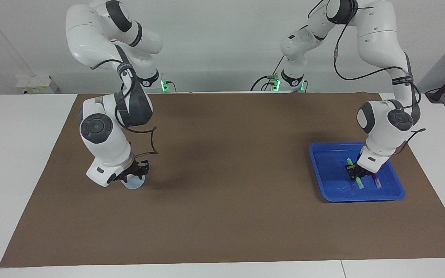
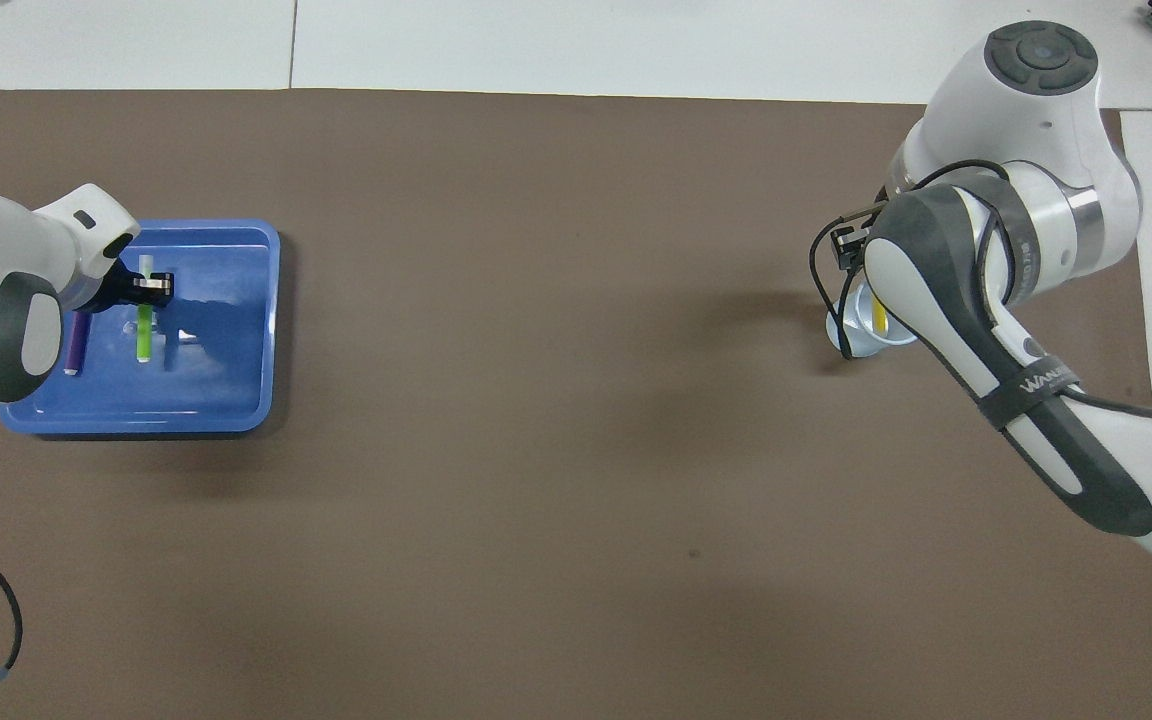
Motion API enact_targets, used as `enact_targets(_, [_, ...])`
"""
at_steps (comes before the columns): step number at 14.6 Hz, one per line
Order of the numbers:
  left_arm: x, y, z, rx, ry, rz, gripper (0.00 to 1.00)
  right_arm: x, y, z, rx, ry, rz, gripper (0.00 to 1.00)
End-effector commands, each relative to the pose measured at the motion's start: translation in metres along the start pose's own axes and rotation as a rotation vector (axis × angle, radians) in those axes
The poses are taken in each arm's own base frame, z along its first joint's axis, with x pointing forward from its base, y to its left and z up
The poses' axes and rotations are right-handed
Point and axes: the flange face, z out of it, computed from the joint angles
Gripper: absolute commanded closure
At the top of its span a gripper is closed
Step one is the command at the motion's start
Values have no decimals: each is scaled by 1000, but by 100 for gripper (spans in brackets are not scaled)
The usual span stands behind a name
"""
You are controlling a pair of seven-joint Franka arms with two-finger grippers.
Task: Right arm passes pens to left for tray arrangement
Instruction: 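Grasp the yellow pen in the cup with the right gripper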
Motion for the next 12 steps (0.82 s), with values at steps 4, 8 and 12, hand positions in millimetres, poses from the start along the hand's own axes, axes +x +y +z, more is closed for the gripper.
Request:
enact_targets(4, [-3,-3,0,12,13,16,79,-3,0,3,-29,-31,-36,52])
enact_targets(8, [-3,-3,0,12,13,16,73,-3,0,5,-27,-34,-37,62])
enact_targets(12, [-2,-3,0,11,12,16,72,-3,-2,7,-25,-36,-38,63])
